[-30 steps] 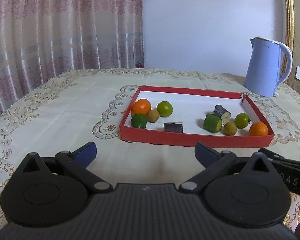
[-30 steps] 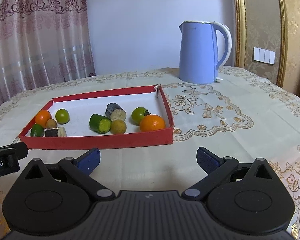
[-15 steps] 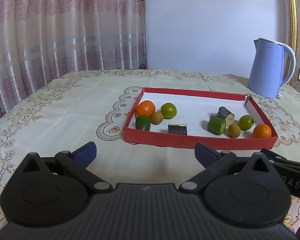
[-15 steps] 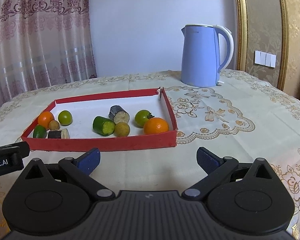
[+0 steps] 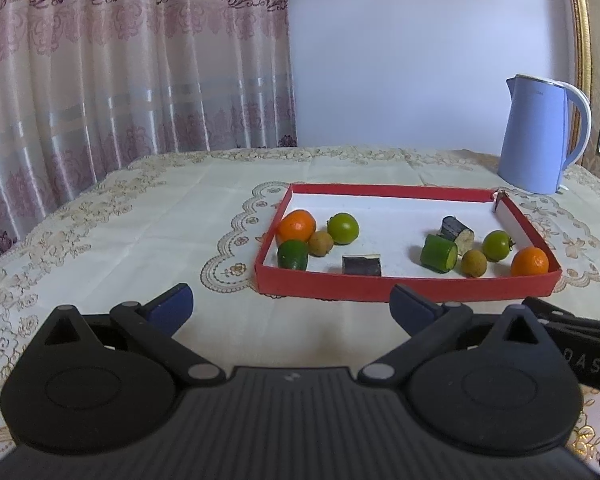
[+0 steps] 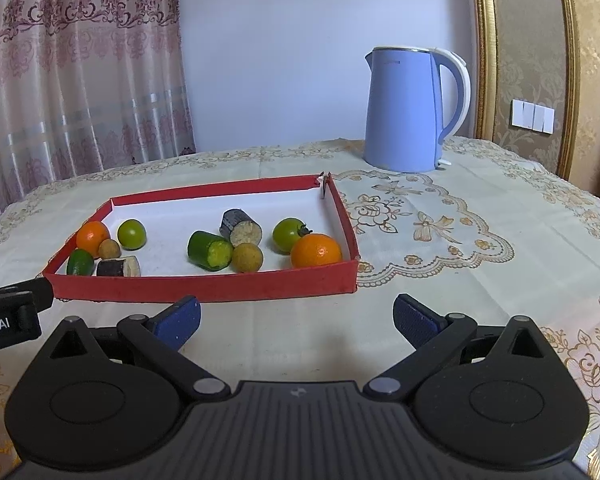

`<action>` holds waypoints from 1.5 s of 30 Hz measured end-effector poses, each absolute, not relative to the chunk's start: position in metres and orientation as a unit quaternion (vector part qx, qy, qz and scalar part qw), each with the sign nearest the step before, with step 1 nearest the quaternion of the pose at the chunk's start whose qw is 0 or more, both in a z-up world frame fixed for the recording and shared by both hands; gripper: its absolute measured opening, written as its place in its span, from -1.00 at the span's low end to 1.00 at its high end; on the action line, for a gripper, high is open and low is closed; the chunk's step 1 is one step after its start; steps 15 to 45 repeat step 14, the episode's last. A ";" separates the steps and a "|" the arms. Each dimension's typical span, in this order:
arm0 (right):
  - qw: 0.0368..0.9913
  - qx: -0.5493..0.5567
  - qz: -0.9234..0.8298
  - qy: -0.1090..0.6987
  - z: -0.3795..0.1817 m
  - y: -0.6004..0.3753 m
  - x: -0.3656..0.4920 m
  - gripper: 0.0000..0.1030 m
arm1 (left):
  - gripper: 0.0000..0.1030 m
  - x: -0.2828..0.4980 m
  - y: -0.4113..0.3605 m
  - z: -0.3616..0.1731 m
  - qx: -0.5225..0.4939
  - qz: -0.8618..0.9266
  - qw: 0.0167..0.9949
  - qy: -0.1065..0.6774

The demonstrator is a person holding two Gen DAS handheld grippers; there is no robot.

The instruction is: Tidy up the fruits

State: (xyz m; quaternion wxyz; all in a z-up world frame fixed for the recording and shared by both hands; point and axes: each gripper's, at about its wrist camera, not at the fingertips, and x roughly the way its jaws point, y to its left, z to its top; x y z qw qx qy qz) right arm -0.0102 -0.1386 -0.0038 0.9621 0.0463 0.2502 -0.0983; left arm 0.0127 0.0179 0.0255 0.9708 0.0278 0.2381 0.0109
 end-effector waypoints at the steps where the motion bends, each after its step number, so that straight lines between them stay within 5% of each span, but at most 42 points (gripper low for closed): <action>1: 0.962 0.045 -0.098 0.250 -0.004 -0.138 -0.010 1.00 | 1.00 0.013 0.018 0.026 0.031 0.012 0.971 0.236; 45: 0.963 0.036 -0.102 0.249 -0.006 -0.136 -0.009 1.00 | 1.00 0.008 0.020 0.029 0.040 0.027 0.977 0.207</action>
